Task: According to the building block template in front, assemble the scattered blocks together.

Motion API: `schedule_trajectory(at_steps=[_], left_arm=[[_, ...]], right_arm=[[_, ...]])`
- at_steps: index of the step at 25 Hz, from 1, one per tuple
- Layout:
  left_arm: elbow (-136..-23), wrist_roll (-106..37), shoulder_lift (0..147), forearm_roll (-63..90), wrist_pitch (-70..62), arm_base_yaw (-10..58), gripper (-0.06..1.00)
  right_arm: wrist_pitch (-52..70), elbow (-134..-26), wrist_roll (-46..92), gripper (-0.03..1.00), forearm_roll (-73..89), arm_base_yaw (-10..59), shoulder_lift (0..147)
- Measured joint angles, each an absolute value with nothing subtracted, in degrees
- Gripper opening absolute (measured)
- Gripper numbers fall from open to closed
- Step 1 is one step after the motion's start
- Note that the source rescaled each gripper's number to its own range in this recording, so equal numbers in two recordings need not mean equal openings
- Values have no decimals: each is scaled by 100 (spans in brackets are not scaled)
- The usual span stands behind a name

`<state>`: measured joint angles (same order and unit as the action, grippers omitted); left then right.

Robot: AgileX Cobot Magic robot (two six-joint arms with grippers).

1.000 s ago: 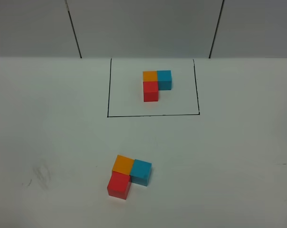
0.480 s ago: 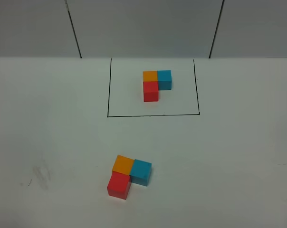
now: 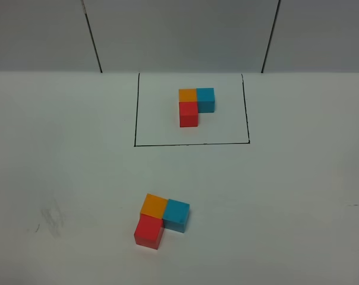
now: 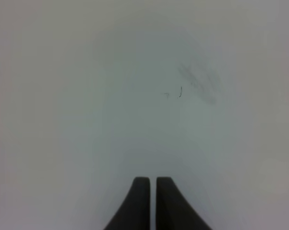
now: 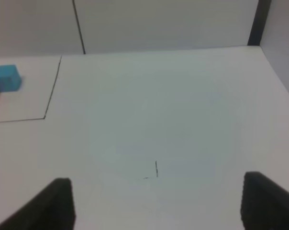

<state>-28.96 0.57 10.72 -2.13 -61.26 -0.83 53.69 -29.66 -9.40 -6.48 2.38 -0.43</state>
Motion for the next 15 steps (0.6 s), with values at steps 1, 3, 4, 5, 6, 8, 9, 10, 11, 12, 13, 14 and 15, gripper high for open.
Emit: schedule_trajectory(at_steps=[1, 3, 4, 5, 6, 8, 9, 10, 11, 12, 13, 14, 15], left_arm=[[-2896, 57, 1072, -213, -6126, -83, 0], [-2896, 57, 1072, -213, -6126, -83, 0], [-2896, 57, 1072, -213, -6126, -83, 0], [-2896, 57, 1072, -213, -6126, -83, 0], [-2896, 57, 1072, -213, -6126, -83, 0], [-2896, 57, 1072, -213, -6126, -83, 0], [-2896, 57, 1072, -213, -6126, -83, 0], [-2896, 57, 1072, -213, -6126, -83, 0], [-2896, 57, 1072, -213, -6126, -83, 0], [-2896, 57, 1072, -213, -6126, -83, 0], [-2896, 57, 1072, -213, -6126, -83, 0], [-2896, 57, 1072, -213, -6126, -83, 0], [-2896, 57, 1072, -213, -6126, -83, 0]], right_arm=[[5366, -2966, -940, 81, -638, 238, -43], [5366, -2966, -940, 81, -633, 238, -43], [5366, -2966, -940, 81, -633, 238, -43], [5366, -2966, -940, 81, -633, 238, -43], [5366, -2966, -940, 81, -633, 238, -43], [5366, -2966, -934, 81, -640, 238, -43], [5366, -2966, -910, 81, -657, 238, -43], [5366, -2966, -911, 81, -705, 238, -43], [5366, -2966, -911, 81, -759, 238, -43], [5366, -2966, -904, 81, -776, 238, -43], [5366, -2966, -904, 81, -783, 238, -43], [5366, -2966, -904, 81, -787, 238, -43], [5366, -2966, -904, 81, -787, 238, -43]])
